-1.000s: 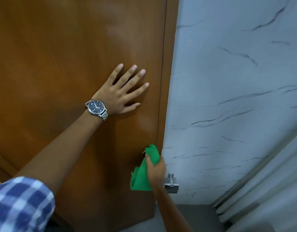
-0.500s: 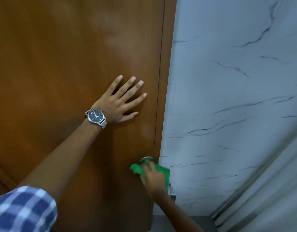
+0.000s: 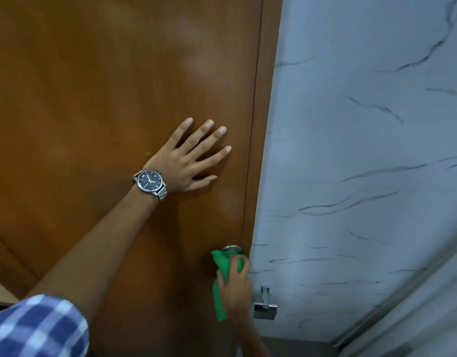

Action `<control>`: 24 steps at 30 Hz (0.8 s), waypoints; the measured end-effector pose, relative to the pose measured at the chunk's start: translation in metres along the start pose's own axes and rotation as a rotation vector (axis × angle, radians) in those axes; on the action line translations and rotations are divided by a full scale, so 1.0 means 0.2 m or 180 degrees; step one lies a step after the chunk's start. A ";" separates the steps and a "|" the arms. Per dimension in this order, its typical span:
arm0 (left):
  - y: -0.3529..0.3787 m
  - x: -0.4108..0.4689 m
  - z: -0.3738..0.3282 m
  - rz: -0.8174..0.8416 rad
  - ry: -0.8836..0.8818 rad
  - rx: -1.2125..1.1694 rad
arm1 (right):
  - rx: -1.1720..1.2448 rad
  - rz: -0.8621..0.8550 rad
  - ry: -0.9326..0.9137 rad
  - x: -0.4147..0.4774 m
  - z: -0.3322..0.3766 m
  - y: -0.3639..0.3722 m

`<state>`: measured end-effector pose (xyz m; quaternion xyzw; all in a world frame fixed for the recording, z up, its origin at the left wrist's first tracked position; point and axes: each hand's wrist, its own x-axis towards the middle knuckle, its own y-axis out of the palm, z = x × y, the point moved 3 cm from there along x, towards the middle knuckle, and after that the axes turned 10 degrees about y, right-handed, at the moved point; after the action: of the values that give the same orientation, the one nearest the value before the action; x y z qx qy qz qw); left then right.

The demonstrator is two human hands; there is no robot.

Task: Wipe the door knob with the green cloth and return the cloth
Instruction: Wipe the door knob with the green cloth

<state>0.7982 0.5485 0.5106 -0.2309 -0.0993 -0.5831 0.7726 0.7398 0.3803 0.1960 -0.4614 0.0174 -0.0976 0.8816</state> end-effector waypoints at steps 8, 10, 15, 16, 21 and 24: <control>0.00 0.01 0.00 0.0001 0.0047 0.0051 | 0.2874 -0.0018 0.2128 0.02 0.13 -0.03; 0.00 0.02 -0.01 0.0000 0.0078 0.0022 | 0.4321 0.0904 0.3193 0.09 0.15 -0.02; -0.01 0.02 -0.02 0.0183 0.0101 -0.0025 | 0.5941 0.2720 0.2959 0.05 0.12 -0.21; -0.02 0.02 -0.04 0.0259 0.0030 -0.0105 | 0.5870 0.2821 0.2820 0.03 0.11 -0.27; -0.10 0.07 -0.58 0.0236 0.0387 -0.1299 | 0.4578 0.2037 0.2273 -0.09 -0.20 -0.67; -0.27 0.19 -1.14 0.1972 -0.0708 -0.3605 | 0.3891 0.1133 0.2386 -0.27 -0.59 -0.97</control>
<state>0.7316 0.3972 0.3410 -0.6789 0.2150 -0.2683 0.6488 0.6425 0.1858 0.2838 0.1862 0.3345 -0.0964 0.9188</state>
